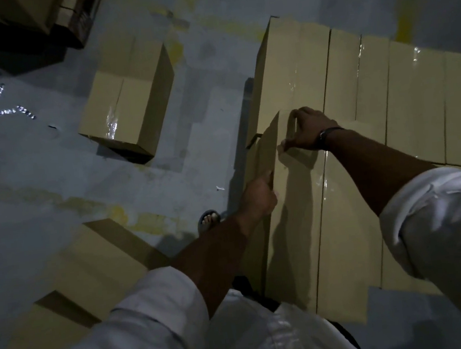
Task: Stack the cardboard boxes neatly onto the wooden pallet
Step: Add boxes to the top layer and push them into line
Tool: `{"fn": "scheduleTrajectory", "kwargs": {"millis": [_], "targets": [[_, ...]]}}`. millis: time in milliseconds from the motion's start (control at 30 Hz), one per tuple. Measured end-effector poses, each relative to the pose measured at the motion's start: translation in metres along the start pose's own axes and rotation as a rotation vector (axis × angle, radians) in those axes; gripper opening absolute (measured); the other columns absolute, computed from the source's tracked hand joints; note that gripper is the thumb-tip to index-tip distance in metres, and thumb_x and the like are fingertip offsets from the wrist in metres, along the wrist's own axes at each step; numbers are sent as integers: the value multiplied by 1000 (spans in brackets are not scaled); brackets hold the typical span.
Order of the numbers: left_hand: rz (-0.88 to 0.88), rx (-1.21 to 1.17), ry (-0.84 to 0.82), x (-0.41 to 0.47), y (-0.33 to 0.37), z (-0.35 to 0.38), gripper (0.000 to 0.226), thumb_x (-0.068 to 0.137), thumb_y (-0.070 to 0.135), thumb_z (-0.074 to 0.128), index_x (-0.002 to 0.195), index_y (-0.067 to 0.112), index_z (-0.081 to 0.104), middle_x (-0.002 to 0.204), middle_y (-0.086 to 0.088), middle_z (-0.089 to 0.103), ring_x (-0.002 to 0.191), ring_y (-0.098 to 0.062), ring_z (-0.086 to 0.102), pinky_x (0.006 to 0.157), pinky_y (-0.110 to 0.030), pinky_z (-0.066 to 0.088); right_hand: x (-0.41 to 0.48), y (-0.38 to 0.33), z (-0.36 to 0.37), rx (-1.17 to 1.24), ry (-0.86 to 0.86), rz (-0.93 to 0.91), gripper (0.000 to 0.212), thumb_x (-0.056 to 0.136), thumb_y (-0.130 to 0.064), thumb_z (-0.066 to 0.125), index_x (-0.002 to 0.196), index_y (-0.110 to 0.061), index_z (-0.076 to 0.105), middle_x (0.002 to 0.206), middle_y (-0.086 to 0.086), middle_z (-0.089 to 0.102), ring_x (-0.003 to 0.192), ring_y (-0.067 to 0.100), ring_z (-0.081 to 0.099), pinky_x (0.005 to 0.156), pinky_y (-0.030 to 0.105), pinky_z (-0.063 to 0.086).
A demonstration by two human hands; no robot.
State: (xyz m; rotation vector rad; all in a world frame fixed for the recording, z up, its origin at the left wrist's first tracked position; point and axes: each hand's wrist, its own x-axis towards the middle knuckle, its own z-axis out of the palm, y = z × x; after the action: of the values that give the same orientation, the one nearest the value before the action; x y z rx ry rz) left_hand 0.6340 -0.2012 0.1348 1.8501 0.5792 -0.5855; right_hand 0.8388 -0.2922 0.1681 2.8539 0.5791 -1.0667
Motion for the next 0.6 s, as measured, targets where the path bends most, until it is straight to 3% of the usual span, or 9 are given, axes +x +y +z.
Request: {"fn": "scheduleTrajectory", "kwargs": {"millis": [433,600], "targets": [[10,-39,-19,-8,-7,-2,48,97,7,59,143,19,54,127,-6,68,116,-27,63,102,-44,53,-8,-10,0,-48,25,-35,99,74,-65,74,153,-23,30,153,4,32,135,33,38,106,54,40],[28,-4,-23,-9,-8,-2,46,98,10,59,143,17,54,125,-6,68,114,-25,63,100,-40,53,-19,-9,11,-81,-2,-17,111,74,-65,75,159,-26,13,167,2,3,151,33,12,117,60,24]]}}
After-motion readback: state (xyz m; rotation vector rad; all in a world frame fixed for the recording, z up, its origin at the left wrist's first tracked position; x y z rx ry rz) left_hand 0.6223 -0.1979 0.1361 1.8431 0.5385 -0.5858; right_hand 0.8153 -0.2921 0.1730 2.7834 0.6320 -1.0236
